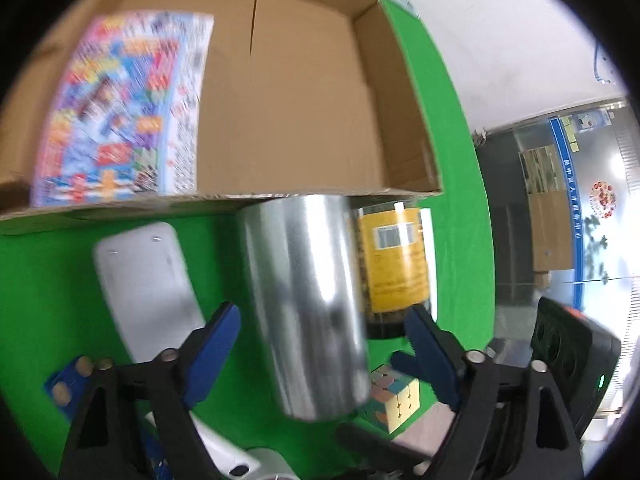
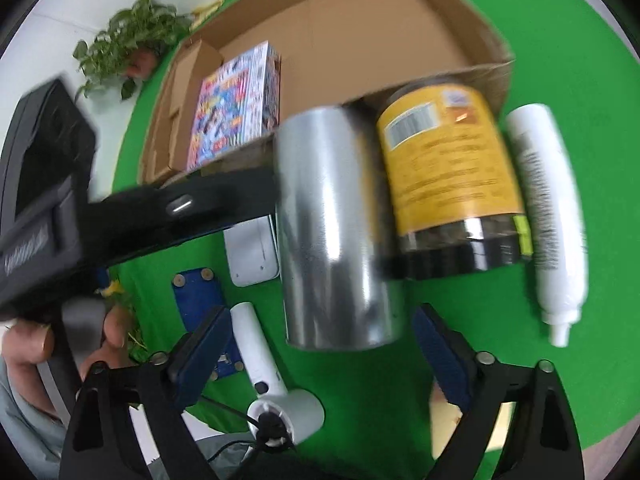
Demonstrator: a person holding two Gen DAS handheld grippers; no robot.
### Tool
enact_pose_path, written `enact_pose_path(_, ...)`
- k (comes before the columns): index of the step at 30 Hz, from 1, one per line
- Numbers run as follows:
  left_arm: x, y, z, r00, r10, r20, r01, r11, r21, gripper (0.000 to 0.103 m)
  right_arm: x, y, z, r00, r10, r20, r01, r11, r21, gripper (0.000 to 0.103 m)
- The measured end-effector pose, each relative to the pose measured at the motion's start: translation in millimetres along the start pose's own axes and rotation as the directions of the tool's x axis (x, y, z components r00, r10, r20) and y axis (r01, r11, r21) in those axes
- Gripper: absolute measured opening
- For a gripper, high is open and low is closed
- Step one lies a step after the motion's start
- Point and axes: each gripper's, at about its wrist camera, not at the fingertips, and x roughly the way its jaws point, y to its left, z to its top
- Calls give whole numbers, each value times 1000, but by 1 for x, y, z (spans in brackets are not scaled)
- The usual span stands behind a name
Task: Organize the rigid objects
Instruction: 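Grasp the silver metal cylinder with the left tool, then carry the cylinder into the large box beside the game box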
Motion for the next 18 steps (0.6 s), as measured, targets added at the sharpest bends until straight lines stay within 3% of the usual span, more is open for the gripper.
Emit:
enact_pose_path(3, 15, 11, 4, 999, -24, -28, 23, 999, -28, 64, 19, 3, 1, 999, -40, -23, 40, 999, 1, 80)
enact_pose_path(6, 15, 20, -2, 999, -33, -36, 32, 999, -43, 58, 20, 14, -3, 999, -40, -19, 40, 999, -33, 80)
enact_pose_path(9, 10, 31, -16, 997, -58, -51, 54, 995, -86, 58, 14, 31, -8, 999, 40, -13, -41, 994, -97, 80)
enact_pose_path(11, 6, 35, -21, 998, -50, -47, 46, 994, -96, 58, 19, 35, -8, 999, 35, -19, -37, 994, -104, 80)
enact_pose_path(15, 7, 28, -12, 998, -19, -67, 13, 996, -89, 60, 38, 13, 1, 997, 53, -48, -51, 998, 34, 81)
enact_pose_path(18, 19, 17, -4, 995, 0, -97, -7, 998, -68, 67, 48, 7, 11, 997, 48, -58, -45, 998, 44, 81)
